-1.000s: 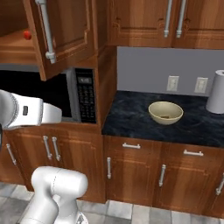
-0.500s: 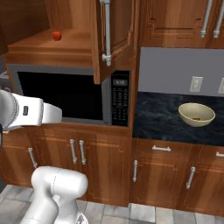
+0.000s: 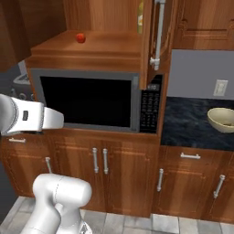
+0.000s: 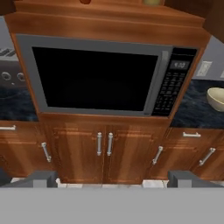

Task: Open the cabinet. Pick the kiwi and apple from the cabinet and place them into the bowl. Then close the cabinet.

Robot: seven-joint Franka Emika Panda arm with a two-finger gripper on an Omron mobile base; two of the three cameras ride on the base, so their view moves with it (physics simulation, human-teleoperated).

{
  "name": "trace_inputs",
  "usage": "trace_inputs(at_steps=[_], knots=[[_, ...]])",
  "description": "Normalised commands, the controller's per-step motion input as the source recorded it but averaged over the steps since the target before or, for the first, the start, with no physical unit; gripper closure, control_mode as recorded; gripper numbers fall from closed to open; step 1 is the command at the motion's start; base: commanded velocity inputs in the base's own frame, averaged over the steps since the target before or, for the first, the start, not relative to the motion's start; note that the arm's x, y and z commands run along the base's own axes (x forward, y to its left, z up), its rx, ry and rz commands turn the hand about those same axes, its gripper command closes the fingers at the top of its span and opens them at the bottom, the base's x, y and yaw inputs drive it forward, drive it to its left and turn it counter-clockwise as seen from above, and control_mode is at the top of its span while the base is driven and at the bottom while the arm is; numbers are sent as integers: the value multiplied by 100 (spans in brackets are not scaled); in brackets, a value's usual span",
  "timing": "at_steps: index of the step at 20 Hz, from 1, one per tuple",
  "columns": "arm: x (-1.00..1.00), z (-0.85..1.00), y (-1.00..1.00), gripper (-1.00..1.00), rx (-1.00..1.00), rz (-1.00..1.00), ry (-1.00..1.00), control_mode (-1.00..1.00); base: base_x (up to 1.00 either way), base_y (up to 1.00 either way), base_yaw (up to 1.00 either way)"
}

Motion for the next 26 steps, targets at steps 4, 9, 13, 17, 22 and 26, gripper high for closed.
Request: trace_inputs(at_steps=[4,9,13,17,22,26], knots=[[0,0,0,-100,0,0,0,100,27,24,-6],[0,0,0,-100,0,0,0,100,44,11,-5],[0,0,0,-100,0,0,0,100,54,12,-5],[0,0,0,-100,0,0,0,100,53,14,-5],[0,0,0,-100,0,0,0,100,48,8,-6],[0,0,0,-100,0,0,0,100,57,11,-7]])
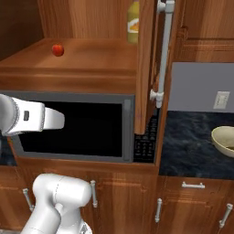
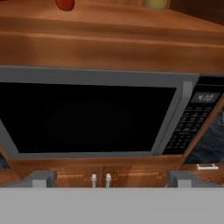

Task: Open the cabinet. Pick the kiwi and apple from the cabinet and place them into the bowl. Then close the cabinet.

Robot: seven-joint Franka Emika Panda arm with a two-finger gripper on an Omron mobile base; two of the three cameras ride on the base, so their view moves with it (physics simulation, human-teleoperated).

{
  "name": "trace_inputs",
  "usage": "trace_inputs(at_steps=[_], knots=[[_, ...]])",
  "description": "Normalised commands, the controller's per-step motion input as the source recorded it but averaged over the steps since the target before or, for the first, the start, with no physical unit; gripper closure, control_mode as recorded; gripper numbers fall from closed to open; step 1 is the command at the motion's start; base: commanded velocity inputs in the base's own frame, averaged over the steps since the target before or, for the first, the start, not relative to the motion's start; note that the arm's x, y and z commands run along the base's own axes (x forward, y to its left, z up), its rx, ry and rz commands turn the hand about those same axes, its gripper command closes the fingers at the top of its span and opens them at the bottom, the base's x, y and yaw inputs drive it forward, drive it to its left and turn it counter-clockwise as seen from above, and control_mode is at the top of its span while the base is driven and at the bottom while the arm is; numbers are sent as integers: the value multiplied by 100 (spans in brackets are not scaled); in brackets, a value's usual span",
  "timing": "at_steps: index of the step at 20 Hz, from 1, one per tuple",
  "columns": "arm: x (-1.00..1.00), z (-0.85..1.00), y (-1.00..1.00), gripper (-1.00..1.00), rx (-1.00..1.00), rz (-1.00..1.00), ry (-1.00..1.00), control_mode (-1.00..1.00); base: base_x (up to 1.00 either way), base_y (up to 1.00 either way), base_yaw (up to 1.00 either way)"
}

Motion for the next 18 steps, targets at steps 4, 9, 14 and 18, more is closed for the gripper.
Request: trace_inputs(at_steps=[4,9,14,18], knots=[[0,0,0,-100,0,0,0,100,57,14,-7],[0,0,0,-100,0,0,0,100,55,15,-7],[0,0,0,-100,0,0,0,100,52,13,-7],[0,0,0,-100,0,0,0,100,38,25,-6]])
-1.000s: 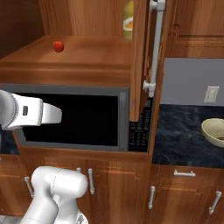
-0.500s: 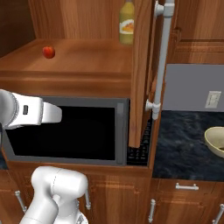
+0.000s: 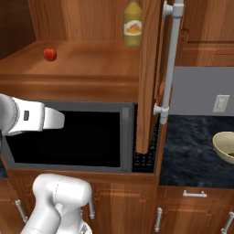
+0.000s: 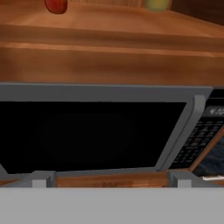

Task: Open the cabinet. Pick the kiwi and apple from the cabinet and place them into the bowl. Then close the cabinet.

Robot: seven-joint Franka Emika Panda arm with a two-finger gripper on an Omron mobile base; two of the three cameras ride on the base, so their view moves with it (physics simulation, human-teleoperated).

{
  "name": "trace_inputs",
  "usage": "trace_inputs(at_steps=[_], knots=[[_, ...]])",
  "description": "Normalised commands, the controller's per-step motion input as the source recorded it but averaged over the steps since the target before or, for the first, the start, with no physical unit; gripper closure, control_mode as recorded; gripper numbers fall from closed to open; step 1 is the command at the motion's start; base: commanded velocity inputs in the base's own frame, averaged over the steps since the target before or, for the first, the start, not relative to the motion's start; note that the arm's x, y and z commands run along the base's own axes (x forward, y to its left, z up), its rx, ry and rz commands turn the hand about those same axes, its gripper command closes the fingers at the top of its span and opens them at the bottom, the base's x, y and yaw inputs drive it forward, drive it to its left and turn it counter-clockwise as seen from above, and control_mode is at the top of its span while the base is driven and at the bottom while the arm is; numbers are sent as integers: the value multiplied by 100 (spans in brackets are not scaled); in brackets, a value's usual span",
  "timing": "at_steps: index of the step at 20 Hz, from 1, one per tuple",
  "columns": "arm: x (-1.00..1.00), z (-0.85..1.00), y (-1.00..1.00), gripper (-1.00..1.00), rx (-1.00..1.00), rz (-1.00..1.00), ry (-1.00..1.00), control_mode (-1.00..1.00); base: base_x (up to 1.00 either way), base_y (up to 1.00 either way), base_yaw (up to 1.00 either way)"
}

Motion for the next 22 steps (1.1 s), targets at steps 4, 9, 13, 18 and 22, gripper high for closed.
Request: trace_inputs(at_steps=[4,9,13,18,22], knots=[[0,0,0,-100,0,0,0,100,5,13,-1],[0,0,0,-100,0,0,0,100,0,0,0],[-3,0,0,-100,0,0,0,-100,-1,0,0],[-14,0,0,-100,0,1,-3,-100,0,0,0],[-28,6,1,-100,0,5,-10,-100,0,0,0]])
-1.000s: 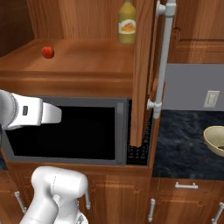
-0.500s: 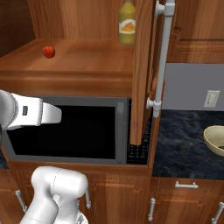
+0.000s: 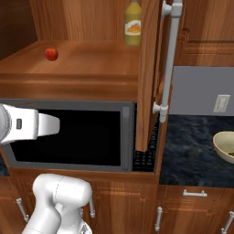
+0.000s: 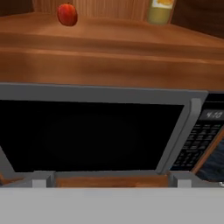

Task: Open the cabinet. Pick the kiwi and apple from the cabinet and place them into the bowl. Then close the cabinet.

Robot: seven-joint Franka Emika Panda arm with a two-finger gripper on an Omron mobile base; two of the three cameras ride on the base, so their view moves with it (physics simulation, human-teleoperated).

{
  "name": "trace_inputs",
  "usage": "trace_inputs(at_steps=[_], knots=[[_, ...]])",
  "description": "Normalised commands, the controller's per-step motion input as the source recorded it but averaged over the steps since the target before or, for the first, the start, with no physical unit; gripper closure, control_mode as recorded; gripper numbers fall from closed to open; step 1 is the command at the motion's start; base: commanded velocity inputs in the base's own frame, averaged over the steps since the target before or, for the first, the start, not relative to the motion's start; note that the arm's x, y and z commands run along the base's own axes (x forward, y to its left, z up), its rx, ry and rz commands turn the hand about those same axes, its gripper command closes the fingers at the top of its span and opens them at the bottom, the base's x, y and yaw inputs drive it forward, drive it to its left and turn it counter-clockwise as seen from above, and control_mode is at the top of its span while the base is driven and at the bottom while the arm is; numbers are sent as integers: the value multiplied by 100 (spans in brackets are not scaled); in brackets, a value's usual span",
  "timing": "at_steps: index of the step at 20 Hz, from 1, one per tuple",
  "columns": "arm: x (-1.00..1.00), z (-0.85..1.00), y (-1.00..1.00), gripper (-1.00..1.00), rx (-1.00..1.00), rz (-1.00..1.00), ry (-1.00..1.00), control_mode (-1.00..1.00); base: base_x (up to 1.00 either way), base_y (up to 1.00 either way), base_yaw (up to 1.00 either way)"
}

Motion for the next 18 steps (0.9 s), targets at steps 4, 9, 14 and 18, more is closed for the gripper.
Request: trace_inputs(at_steps=[4,9,14,18], knots=[[-27,22,3,-100,0,4,-9,-100,0,0,0],[-5,32,10,-100,0,3,-2,-100,0,0,0],[-2,47,24,-100,0,0,1,-100,0,0,0],[-4,37,19,-100,0,0,1,-100,0,0,0]])
